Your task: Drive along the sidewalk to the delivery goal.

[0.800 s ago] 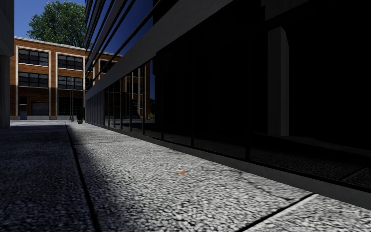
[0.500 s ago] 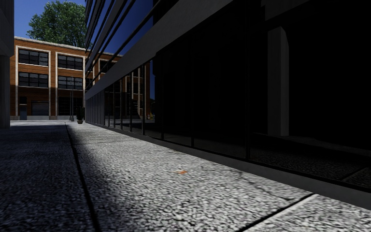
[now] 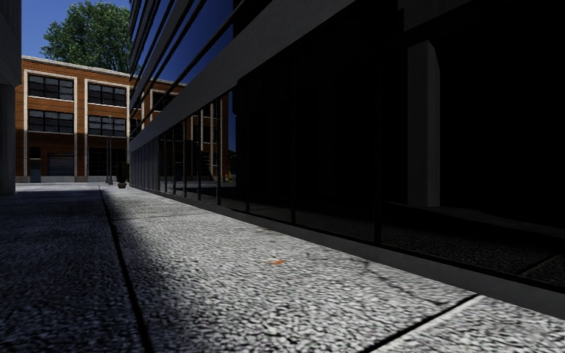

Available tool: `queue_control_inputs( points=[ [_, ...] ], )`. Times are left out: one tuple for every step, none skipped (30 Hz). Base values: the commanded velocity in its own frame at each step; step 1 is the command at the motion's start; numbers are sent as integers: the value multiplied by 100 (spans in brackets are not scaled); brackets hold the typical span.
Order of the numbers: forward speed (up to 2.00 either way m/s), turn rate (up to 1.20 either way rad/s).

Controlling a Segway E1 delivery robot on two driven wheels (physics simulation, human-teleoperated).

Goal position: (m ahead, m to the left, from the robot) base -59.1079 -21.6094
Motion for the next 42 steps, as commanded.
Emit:
queue_control_inputs(
  points=[
    [0,0],
    [0,0],
    [0,0],
    [0,0],
    [0,0],
    [0,0],
    [0,-14],
    [0,-35],
    [0,-35],
    [0,-41],
    [0,-43],
    [0,-43],
    [0,-43],
    [0,-43],
    [0,-43],
    [0,-43],
    [0,-43],
    [0,-43],
    [0,-43],
    [0,-43],
    [0,-43],
    [0,-43],
    [0,-43],
    [0,-43],
    [0,-43],
    [0,-43],
    [0,-43],
    [0,-43],
    [0,-43],
    [0,-43],
    [0,-43],
    [0,-43],
    [0,-43],
    [0,-43],
    [0,-43],
    [0,-43],
    [0,-43],
    [0,-43],
    [0,-43],
    [0,-43],
    [0,-43],
    [0,-43]
  ],
)
